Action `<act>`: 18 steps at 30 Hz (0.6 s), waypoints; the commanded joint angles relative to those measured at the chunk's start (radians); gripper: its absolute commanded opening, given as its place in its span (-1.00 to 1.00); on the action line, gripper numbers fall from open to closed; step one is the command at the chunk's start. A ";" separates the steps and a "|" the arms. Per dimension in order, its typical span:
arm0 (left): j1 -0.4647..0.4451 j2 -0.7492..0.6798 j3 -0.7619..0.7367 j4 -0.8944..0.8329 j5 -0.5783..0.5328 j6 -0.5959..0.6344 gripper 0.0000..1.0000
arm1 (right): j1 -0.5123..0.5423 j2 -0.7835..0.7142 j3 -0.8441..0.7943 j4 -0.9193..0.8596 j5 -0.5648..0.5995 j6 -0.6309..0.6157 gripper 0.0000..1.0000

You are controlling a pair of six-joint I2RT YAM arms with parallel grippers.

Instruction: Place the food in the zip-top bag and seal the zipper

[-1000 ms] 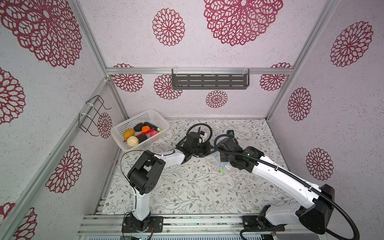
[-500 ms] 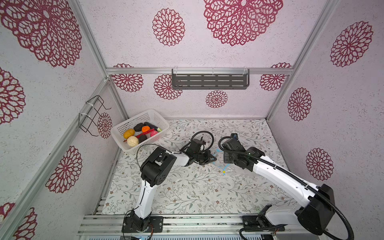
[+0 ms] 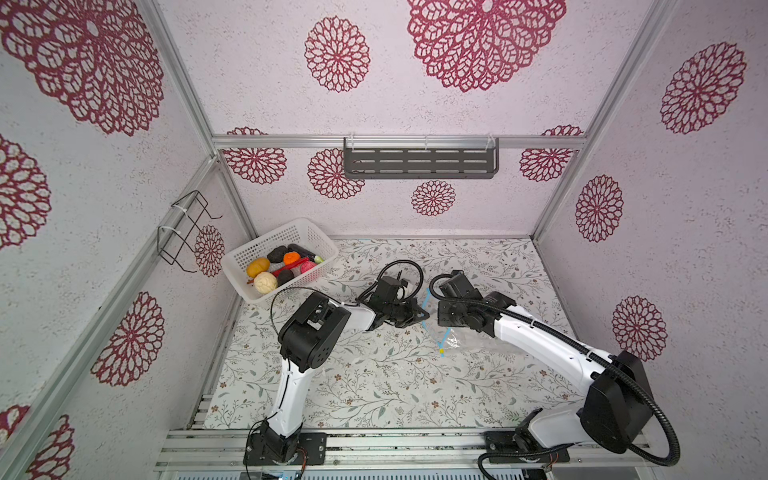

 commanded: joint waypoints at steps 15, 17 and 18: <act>0.092 -0.291 -0.048 -0.208 -0.127 0.196 -0.10 | -0.014 0.016 -0.011 0.038 -0.029 0.002 -1.00; 0.125 -0.316 -0.006 -0.314 -0.165 0.255 -0.03 | -0.014 0.014 -0.015 0.043 -0.030 0.003 -1.00; 0.145 -0.326 0.025 -0.378 -0.189 0.282 0.00 | -0.014 0.012 -0.015 0.046 -0.032 0.003 -1.00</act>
